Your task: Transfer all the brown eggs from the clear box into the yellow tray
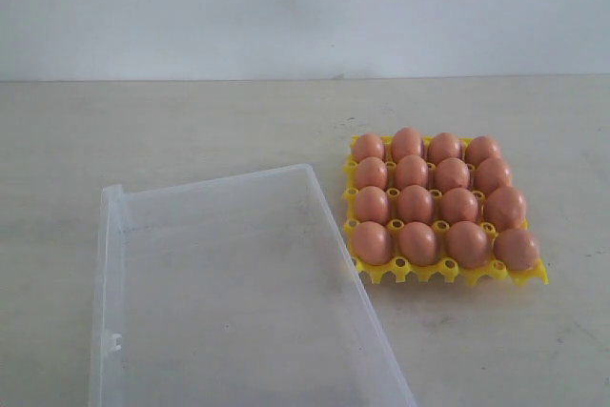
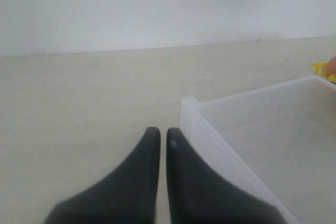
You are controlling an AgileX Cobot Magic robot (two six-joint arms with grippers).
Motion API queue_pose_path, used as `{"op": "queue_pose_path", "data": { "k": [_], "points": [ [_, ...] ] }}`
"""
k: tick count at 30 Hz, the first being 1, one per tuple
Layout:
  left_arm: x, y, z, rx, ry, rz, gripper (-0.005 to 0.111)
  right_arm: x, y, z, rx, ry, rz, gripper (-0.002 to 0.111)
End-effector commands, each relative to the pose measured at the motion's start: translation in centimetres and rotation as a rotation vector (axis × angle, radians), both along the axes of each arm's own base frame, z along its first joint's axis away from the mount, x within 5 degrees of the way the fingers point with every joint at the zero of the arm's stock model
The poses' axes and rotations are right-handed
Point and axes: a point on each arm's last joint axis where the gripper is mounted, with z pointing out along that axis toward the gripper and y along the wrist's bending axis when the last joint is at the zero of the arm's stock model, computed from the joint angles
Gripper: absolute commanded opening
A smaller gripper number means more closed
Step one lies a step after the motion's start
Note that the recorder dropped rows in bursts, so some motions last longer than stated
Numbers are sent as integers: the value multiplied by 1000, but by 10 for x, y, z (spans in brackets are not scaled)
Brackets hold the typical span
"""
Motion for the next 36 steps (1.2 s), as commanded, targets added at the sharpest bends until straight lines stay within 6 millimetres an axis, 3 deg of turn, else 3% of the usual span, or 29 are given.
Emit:
{"op": "queue_pose_path", "data": {
  "k": [1, 7, 12, 20, 24, 26, 29, 30, 36],
  "points": [
    [0, 0, -1, 2, -5, -7, 4, -10, -5, -8, -9, 82, -60, 0],
    [0, 0, -1, 2, -5, -7, 4, -42, -8, 1, -52, -90, -118, 0],
    [0, 0, -1, 2, -5, -7, 4, -42, -8, 0, -65, -67, -110, 0],
    [0, 0, -1, 2, -5, -7, 4, -45, -11, -9, -262, 58, -86, 0],
    [0, 0, -1, 2, -5, -7, 4, -43, -1, -7, -244, 28, 25, 0],
    [0, 0, -1, 2, -5, -7, 4, -42, 7, -8, -145, 4, 87, 0],
    [0, 0, -1, 2, -5, -7, 4, -37, 9, -25, 9, -26, 76, 0],
    [0, 0, -1, 2, -5, -7, 4, -36, 8, -21, 34, -73, 61, 0],
    [0, 0, -1, 2, -3, -7, 4, -37, 5, -26, -106, -4, 60, 0]
  ]
}}
